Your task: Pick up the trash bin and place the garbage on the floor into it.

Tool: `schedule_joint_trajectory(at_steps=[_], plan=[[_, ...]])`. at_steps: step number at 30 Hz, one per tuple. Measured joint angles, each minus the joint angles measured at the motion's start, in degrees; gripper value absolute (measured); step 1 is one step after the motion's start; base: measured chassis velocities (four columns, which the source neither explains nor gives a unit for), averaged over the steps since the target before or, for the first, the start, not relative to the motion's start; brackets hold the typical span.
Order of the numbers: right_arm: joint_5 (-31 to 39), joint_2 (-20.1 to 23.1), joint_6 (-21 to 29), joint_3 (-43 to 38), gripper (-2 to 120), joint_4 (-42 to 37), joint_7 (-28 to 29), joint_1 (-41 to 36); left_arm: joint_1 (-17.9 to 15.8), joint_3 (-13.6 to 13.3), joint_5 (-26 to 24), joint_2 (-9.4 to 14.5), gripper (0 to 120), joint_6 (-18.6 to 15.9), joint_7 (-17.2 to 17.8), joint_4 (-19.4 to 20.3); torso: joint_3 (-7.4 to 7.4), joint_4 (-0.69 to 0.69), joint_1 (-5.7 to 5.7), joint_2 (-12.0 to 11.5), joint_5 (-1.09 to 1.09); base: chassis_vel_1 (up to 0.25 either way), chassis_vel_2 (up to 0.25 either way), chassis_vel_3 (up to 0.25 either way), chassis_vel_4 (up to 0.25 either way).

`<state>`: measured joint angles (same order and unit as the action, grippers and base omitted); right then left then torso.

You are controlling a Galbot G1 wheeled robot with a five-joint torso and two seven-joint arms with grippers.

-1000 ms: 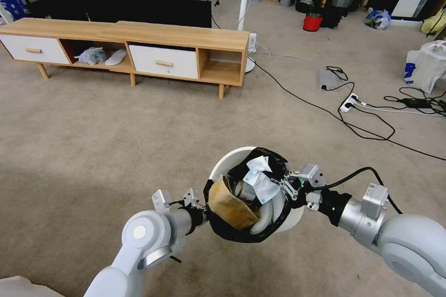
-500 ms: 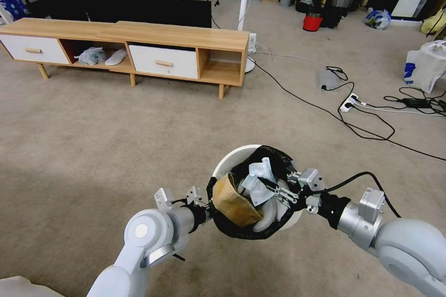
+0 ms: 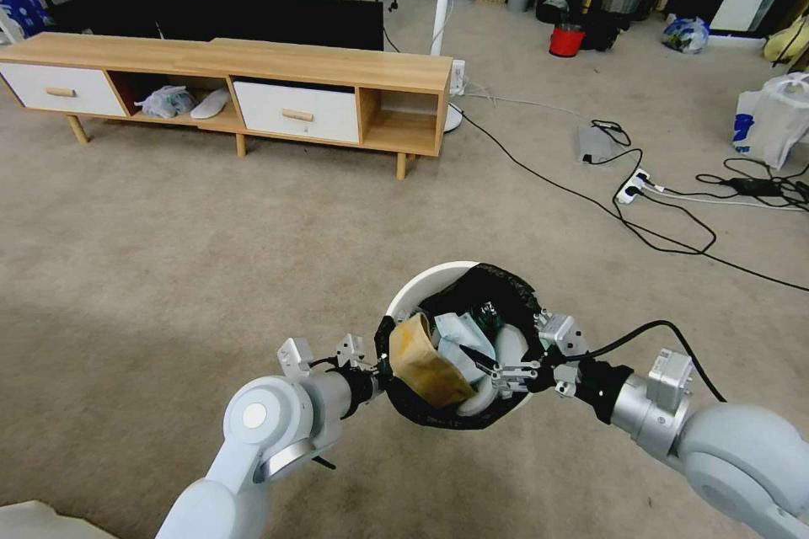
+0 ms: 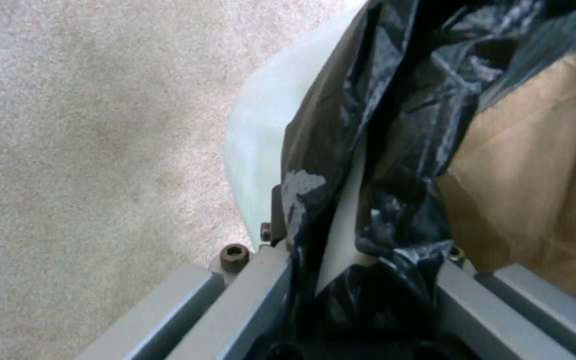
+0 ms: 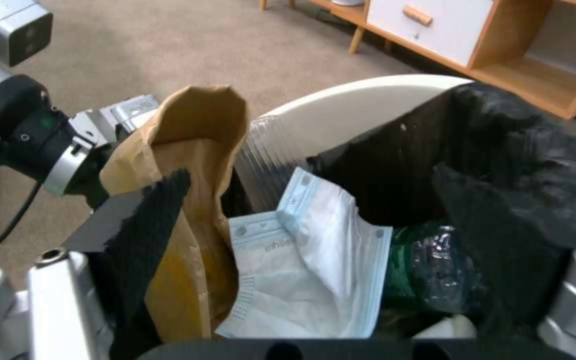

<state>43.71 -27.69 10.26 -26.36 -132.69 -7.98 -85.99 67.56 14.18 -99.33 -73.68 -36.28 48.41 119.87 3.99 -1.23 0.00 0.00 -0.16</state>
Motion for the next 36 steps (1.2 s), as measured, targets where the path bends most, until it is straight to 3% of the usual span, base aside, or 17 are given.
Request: schedule_joint_trajectory(at_steps=[36], plan=[[5.33, 2.04, 0.13, -2.12, 97, -5.44, 0.35, 2.5, -0.66, 0.07, 2.29, -1.25, 0, 0.17, -1.54, -2.3, 0.0, -0.01, 0.0, 0.0, -0.01, 0.0, 0.0, 0.0, 0.0]])
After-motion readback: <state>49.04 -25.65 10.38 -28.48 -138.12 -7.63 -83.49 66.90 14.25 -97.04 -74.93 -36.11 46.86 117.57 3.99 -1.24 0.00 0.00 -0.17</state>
